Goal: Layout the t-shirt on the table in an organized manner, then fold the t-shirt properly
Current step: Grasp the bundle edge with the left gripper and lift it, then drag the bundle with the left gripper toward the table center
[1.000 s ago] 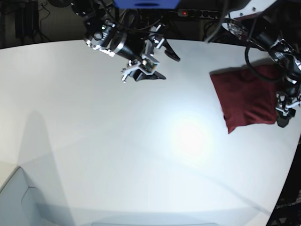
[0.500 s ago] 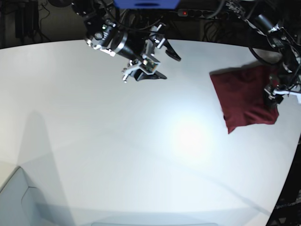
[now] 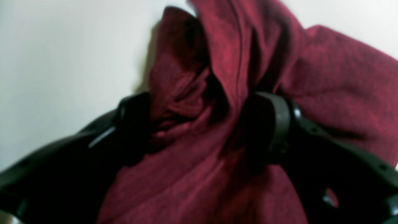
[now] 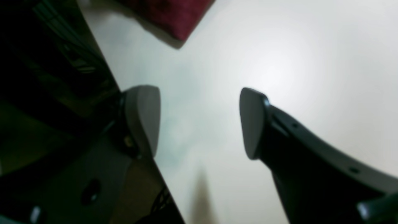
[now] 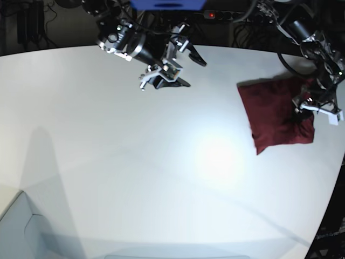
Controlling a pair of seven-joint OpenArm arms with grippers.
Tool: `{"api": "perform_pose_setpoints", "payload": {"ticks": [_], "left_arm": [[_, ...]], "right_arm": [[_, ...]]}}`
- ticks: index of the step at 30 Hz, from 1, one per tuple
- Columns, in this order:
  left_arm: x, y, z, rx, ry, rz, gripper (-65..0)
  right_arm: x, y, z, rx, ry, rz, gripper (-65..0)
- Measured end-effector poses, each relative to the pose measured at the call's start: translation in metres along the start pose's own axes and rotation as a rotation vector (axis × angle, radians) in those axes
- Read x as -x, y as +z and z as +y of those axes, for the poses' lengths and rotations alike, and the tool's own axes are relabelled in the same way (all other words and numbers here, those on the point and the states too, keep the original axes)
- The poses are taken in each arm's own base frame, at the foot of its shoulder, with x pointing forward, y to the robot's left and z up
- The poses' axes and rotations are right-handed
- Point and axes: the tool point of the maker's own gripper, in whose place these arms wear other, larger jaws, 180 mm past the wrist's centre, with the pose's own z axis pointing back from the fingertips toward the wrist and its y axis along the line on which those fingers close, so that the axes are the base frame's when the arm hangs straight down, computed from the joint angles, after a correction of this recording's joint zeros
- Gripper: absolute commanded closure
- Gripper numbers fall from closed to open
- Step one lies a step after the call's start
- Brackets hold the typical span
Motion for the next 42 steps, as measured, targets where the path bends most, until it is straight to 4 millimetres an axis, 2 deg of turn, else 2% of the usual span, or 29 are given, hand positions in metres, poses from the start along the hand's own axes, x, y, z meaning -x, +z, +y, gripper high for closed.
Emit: {"api": "perform_pose_setpoints", "payload": {"ticks": [3, 5, 8, 10, 11, 14, 16, 21, 27, 30, 33, 37, 42], "left_arm": [[-0.001, -0.009, -0.011, 0.03, -0.019, -0.035, -45.1], [0.001, -0.013, -0.012, 0.046, -0.004, -0.064, -38.1], [0.006, -0.02, -0.013, 0.069, 0.014, -0.081, -19.5], [0.007, -0.023, -0.015, 0.082, 0.037, -0.1, -4.3], [0.007, -0.024, -0.017, 0.09, 0.046, -0.107, 0.0], [0.006, -0.029, -0.025, 0.11, 0.022, -0.097, -2.7], [0.006, -0.035, -0.04, 0.14, -0.047, -0.065, 0.0], [0.017, -0.05, -0.106, 0.317, -0.332, 0.056, -0.3], [0.051, -0.055, -0.184, 0.526, -0.715, 0.211, -0.3], [0.068, -0.054, -0.222, 0.618, -0.854, 0.225, -0.3], [0.082, -0.051, -0.251, 0.702, -0.968, 0.237, -0.3], [0.094, -0.048, -0.281, 0.776, -1.099, 0.243, -0.3], [0.114, -0.039, -0.325, 0.874, -1.247, 0.246, -0.3]], "right_arm": [[-0.001, 0.0, 0.0, 0.0, 0.002, -0.003, -39.6], [0.0, 0.0, 0.0, 0.0, 0.002, 0.0, -39.6], [0.001, 0.001, 0.001, 0.0, -0.005, 0.001, -39.6], [0.003, 0.001, 0.003, -0.002, -0.008, 0.008, -39.6], [0.003, 0.001, 0.003, -0.002, -0.008, 0.007, -39.6], [0.006, 0.005, -0.005, 0.016, -0.007, 0.011, -39.6], [0.01, 0.01, -0.016, 0.048, -0.008, 0.026, -39.6], [0.014, 0.022, -0.044, 0.131, -0.024, 0.028, -39.6], [0.025, 0.048, -0.09, 0.271, -0.041, 0.051, -39.6], [0.028, 0.064, -0.111, 0.343, -0.051, 0.057, -39.6], [0.034, 0.083, -0.134, 0.423, -0.067, 0.065, -39.6], [0.04, 0.111, -0.161, 0.541, -0.097, 0.068, -39.6], [0.049, 0.14, -0.182, 0.672, -0.162, 0.058, -39.6]]}}
